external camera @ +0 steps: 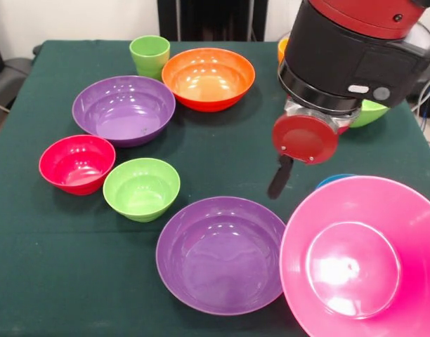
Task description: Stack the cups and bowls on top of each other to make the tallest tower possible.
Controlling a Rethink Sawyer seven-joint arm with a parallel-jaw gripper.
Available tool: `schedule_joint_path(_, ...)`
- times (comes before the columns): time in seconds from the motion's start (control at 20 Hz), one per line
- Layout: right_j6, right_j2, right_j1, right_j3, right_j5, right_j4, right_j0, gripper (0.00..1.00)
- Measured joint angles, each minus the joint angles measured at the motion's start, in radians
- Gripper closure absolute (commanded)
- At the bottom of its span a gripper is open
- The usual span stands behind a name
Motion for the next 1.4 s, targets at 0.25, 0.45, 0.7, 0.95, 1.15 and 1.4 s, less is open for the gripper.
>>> schedule_joint_path(0.25,0.000,0.022,-0.006,-0.022,0.001,-0.021,-0.001,0.00)
schedule_joint_path(0.45,0.000,0.067,-0.025,-0.029,0.017,-0.032,0.003,0.00)
schedule_joint_path(0.7,0.000,0.133,-0.059,-0.026,0.017,-0.033,0.013,0.00)
schedule_joint_path(0.95,0.000,0.201,-0.106,0.003,0.017,-0.034,0.029,0.00)
schedule_joint_path(1.15,0.000,0.263,-0.163,0.066,0.007,-0.037,0.052,0.00)
schedule_joint_path(1.4,0.000,0.289,-0.192,0.102,-0.020,-0.069,0.067,0.00)
